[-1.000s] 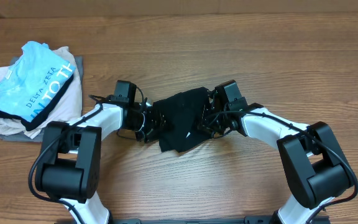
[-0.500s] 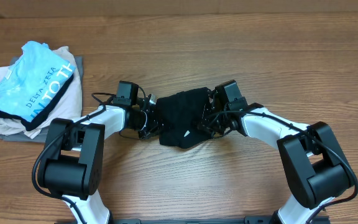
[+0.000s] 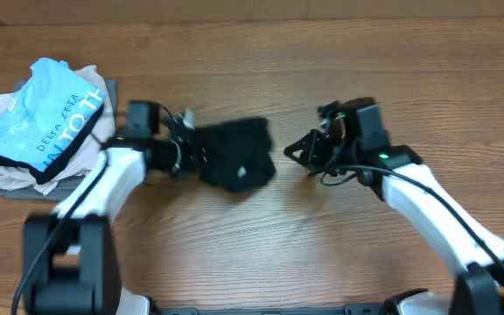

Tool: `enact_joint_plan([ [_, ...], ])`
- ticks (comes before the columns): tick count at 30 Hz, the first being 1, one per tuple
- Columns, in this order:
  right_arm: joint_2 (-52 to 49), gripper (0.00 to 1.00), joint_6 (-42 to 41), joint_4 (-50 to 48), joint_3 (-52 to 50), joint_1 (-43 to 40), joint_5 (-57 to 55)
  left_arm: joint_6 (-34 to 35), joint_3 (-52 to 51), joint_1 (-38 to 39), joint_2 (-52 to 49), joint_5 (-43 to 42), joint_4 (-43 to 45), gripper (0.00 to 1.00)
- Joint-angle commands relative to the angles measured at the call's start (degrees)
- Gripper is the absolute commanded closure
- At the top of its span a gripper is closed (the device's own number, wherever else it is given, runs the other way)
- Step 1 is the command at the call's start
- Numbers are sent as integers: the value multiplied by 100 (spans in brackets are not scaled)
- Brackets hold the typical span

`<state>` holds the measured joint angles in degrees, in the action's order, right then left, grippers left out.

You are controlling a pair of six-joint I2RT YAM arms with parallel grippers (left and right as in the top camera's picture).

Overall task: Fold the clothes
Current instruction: 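Carry the folded black shirt left with the left gripper onto the clothes pile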

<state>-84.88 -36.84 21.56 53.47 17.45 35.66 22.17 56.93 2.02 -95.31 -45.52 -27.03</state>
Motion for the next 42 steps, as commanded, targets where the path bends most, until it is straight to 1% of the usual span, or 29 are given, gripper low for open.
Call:
enact_joint_plan([
  [1, 251, 95, 85, 24, 61, -76, 42, -267, 634, -286, 879, -44, 66, 96],
  [6, 269, 95, 87, 164, 61, -74, 28, -275, 1250, -817, 1443, -42, -116, 96],
  [10, 269, 95, 129, 262, 61, -74, 24, -564, 1696, -1484, 1504, -39, -219, 96],
  [13, 269, 95, 129, 284, 61, -74, 24, -715, 1751, -2100, 1491, 48, -210, 96],
  [19, 269, 95, 129, 356, 61, -74, 24, -1209, 1751, -3261, 1123, 50, -208, 96],
  [24, 269, 95, 129, 468, 61, -74, 22, -1543, 1751, -3834, 796, 111, -59, 96],
  [26, 269, 95, 129, 518, 61, -74, 26, -1784, 1751, -3982, 603, 122, 0, 96],
  [31, 269, 95, 133, 728, 61, -74, 46, -1818, 1751, -4221, -24, 863, 199, 96],
  [33, 269, 95, 177, 811, 61, -74, 48, -1838, 1751, -4297, -295, 1163, 225, 94],
  [35, 269, 95, 238, 870, 61, -74, 48, -1838, 1751, -4378, -474, 1469, 221, 90],
  [36, 269, 95, 238, 885, 61, -74, 48, -1834, 1751, -4426, -525, 1626, 210, 86],
  [37, 269, 95, 238, 901, 61, -74, 48, -1816, 1751, -4485, -542, 1711, 188, 76],
  [38, 269, 95, 238, 903, 61, -74, 48, -1722, 1751, -4555, -540, 1722, 177, 57],
  [39, 269, 95, 236, 901, 61, -74, 48, -1486, 1770, -4647, -516, 1709, 177, 40],
  [41, 269, 95, 238, 901, 61, -70, 48, -968, 1864, -4813, -476, 1545, 144, 17],
  [42, 269, 95, 238, 901, 61, -70, 48, -914, 1954, -4900, -450, 1329, 70, 0],
])
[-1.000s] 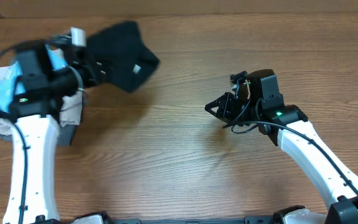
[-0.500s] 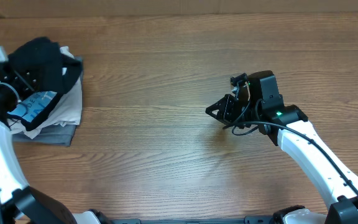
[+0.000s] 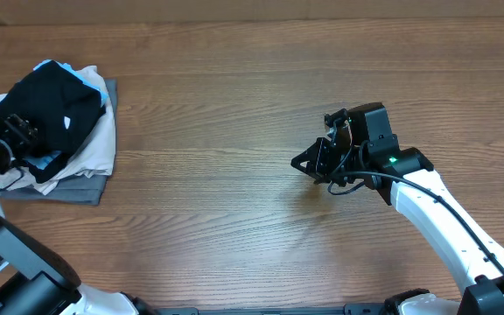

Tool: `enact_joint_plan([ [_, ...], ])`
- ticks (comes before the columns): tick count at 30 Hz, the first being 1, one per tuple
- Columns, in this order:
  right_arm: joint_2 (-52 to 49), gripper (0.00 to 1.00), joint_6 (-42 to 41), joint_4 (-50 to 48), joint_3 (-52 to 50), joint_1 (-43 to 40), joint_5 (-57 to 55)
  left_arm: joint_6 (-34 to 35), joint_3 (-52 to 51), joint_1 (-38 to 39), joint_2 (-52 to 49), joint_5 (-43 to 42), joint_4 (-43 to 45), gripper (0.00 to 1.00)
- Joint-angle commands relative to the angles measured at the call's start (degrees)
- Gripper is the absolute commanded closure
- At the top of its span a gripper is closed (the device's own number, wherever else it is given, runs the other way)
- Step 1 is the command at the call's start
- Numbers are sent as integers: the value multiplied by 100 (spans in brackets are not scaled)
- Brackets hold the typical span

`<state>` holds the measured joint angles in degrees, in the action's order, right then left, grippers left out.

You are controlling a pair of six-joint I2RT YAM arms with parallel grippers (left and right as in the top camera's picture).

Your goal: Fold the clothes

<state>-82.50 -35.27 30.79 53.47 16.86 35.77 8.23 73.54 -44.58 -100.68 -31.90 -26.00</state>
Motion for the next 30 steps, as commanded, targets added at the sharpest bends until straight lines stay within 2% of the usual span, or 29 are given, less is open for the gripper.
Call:
enact_joint_plan([
  [1, 31, 95, 81, -22, 61, -11, 35, 463, 413, -330, 111, -262, -146, 0],
  [6, 31, 94, 151, -55, 61, -11, -7, 448, 1360, -634, 280, -782, -1443, 0],
  [9, 44, 92, 546, -160, 66, -11, -9, -153, 1965, -551, 485, -1314, -2435, 0],
  [13, 216, 92, 837, -280, 76, -20, -35, -1049, 2605, -140, 896, -1270, -3816, 0],
  [18, 841, 88, 1554, -160, 269, -22, -507, -1956, 3001, 756, 1655, -1226, -4900, 0],
  [20, 1204, 84, 1781, -59, 422, -22, -883, -2157, 3025, 1329, 2076, -752, -5233, 0],
  [24, 1919, 67, 1910, -24, 750, -24, -1484, -2153, 3023, 2745, 2830, 584, -5670, 0],
  [26, 2243, 46, 1904, -24, 898, -22, -1703, -2024, 3023, 3421, 3106, 1174, -5764, 0],
  [27, 2378, 34, 1904, -31, 949, -22, -1755, -1803, 3023, 3766, 3233, 1565, -5792, 0],
  [29, 2614, 17, 1902, -72, 977, -22, -1779, -1248, 3023, 4240, 3381, 2288, -5855, 0],
  [30, 2723, 2, 1902, -72, 977, -22, -1779, -1014, 3023, 4419, 3416, 2612, -5917, 0],
])
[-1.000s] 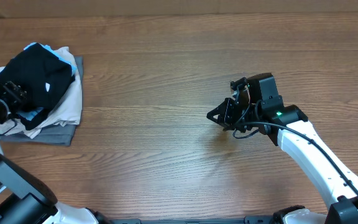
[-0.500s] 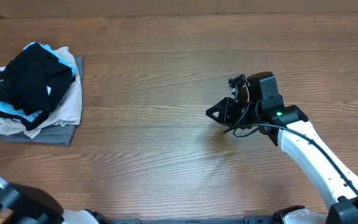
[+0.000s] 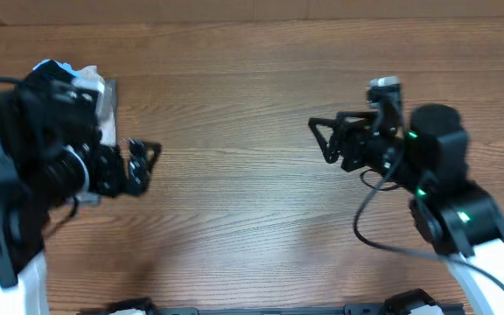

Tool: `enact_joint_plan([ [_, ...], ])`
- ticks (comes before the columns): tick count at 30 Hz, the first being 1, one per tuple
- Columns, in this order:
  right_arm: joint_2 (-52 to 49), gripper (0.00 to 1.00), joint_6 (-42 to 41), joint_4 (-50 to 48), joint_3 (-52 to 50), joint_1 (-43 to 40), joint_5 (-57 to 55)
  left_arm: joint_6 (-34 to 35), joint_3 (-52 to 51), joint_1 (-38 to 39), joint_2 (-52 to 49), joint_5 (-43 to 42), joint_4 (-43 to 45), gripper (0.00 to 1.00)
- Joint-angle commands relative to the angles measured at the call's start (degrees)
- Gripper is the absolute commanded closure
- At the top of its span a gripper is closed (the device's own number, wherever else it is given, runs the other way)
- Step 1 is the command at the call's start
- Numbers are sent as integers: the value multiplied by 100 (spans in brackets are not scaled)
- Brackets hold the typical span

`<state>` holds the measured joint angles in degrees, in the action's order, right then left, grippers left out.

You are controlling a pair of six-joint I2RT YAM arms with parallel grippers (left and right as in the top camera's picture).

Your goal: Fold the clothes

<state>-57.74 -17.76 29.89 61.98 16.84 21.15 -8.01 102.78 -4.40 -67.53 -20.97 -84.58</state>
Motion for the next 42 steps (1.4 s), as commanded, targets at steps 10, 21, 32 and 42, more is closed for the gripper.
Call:
enact_joint_plan([
  [10, 391, 0, 149, 46, 125, -20, -313, 868, 96, 702, -15, 2006, -330, 0],
  [21, 151, 0, 9, 348, 125, -20, -297, 868, 96, 702, -337, 2006, -330, 0],
  [32, 1451, 0, 1506, 437, 199, -647, -903, 868, 96, 702, -669, 2006, -330, 0],
  [42, 3008, 0, 1784, 610, -1434, -719, -2625, 868, 94, 702, -975, 2006, -328, 0],
])
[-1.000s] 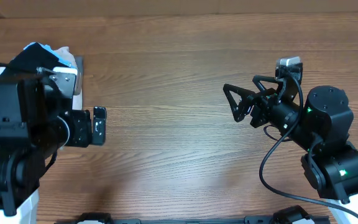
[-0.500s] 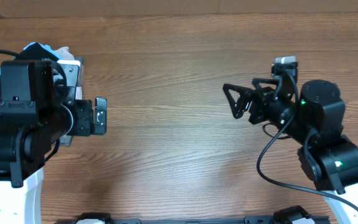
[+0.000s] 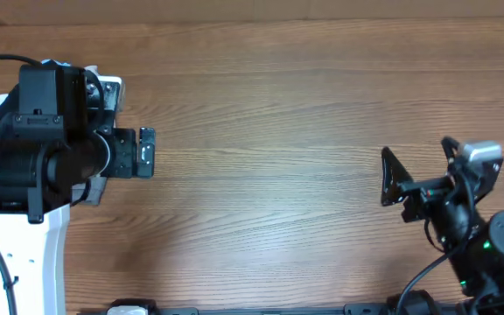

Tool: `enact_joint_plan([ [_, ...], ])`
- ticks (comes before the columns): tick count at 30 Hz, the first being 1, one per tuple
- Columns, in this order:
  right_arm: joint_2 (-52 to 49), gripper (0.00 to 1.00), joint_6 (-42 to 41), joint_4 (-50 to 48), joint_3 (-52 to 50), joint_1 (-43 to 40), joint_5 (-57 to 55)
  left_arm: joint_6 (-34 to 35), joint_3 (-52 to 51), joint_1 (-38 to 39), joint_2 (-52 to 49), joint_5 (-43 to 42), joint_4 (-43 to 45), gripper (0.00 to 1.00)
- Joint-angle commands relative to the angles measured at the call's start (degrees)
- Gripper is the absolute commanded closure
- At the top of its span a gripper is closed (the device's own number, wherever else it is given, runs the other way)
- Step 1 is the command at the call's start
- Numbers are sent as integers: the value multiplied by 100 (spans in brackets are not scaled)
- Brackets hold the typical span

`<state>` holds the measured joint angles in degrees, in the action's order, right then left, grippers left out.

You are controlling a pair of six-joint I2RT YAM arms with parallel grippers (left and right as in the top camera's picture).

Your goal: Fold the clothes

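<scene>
The stack of folded clothes [image 3: 108, 88] lies at the table's far left, and my left arm hides most of it. Only a white edge, a blue scrap [image 3: 46, 63] and a grey corner [image 3: 93, 189] show around the arm. My left gripper [image 3: 143, 151] hangs just right of the stack, raised toward the camera, open and empty. My right gripper [image 3: 386, 179] is at the lower right, far from the clothes, with its fingers spread and nothing between them. The black garment is hidden under the left arm.
Bare wooden tabletop [image 3: 261, 131] stretches between the two arms. The left arm's bulk [image 3: 33, 157] rises high over the left edge, and the right arm's base [image 3: 488, 245] sits at the lower right corner.
The right arm has pulled back from the table's middle right to the lower right corner. The left arm has risen further over the stack, its gripper staying just right of it.
The left gripper held a folded black garment at the table's centre, with the right gripper open beside it. Then the black garment lay on top of the stack at the left. After that both arms were lifted away empty, and now they stand drawn back.
</scene>
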<state>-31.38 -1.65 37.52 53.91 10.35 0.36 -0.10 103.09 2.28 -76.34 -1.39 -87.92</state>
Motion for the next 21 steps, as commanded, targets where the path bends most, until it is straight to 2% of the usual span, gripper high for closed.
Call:
enact_joint_plan([
  [1, 568, 0, 173, -273, -892, -70, -546, 76, 63, 33, -127, 48, 4, 0],
  [11, 2312, 0, 144, -1480, -3397, -236, -122, 76, 63, 33, -356, 48, 7, 0],
  [18, 3130, 0, 146, -1628, -4236, -273, -70, 76, 63, 33, -389, 48, 9, 0],
  [21, 3121, 0, 142, -1790, -4435, -278, -59, 76, 63, 33, -389, 48, 7, 0],
])
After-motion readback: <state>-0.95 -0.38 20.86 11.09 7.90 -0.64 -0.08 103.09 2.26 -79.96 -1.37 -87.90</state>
